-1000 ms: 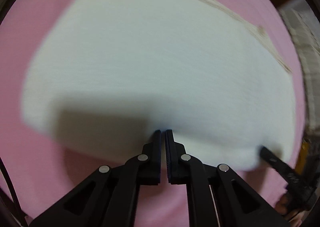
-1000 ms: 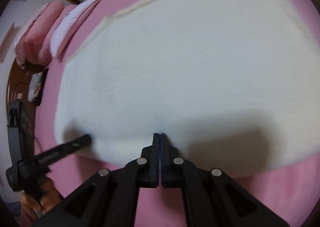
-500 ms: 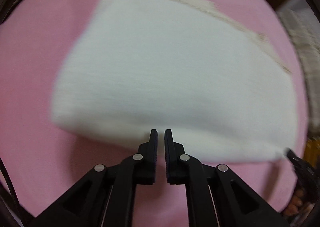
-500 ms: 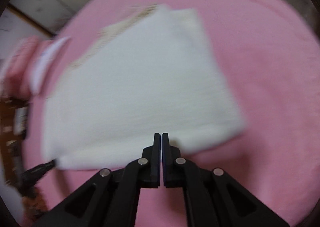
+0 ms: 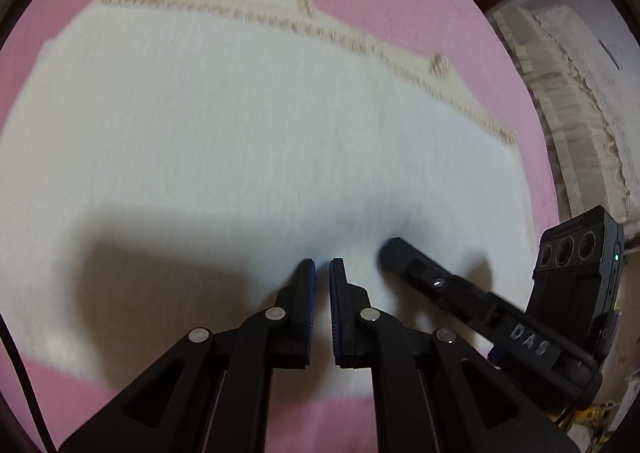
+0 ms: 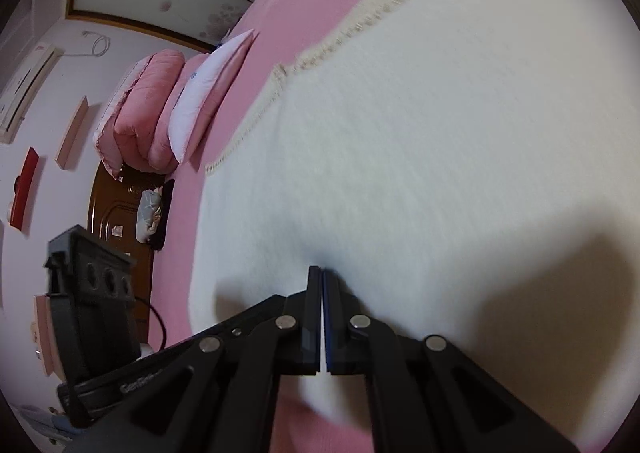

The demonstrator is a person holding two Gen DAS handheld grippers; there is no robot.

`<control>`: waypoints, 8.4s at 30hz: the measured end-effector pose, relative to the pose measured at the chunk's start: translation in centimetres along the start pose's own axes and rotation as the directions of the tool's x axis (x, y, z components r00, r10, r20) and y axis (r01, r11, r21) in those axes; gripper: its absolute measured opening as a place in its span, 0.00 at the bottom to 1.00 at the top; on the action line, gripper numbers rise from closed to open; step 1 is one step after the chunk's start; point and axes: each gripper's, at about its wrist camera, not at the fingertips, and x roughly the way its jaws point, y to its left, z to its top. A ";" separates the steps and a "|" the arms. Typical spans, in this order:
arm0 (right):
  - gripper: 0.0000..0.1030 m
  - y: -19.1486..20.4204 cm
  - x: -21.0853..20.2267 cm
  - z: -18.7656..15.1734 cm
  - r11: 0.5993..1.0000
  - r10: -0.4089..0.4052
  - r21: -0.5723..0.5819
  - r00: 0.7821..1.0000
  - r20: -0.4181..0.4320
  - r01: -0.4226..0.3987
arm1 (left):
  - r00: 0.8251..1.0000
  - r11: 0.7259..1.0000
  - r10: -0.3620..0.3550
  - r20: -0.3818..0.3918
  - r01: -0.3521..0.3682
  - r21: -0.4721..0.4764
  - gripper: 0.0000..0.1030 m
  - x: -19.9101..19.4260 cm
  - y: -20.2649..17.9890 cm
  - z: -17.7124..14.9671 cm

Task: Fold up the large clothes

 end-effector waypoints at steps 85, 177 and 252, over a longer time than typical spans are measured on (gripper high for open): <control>0.00 1.3 4.8 11.9 0.900 -0.427 -0.060 0.848 -0.313 0.431 | 0.996 0.924 -0.066 0.063 0.085 -0.372 0.49 -12.1 20.5 -10.4; 0.00 1.7 2.5 5.2 0.947 -0.315 -0.174 0.889 -0.333 0.270 | 0.918 0.703 0.286 0.276 -0.006 -0.711 0.84 -11.5 20.9 -11.9; 0.08 -12.3 -19.2 13.5 0.992 -0.118 0.016 0.953 -0.278 0.128 | 0.990 0.956 0.138 0.034 -0.142 0.255 0.71 -0.5 -27.5 -12.9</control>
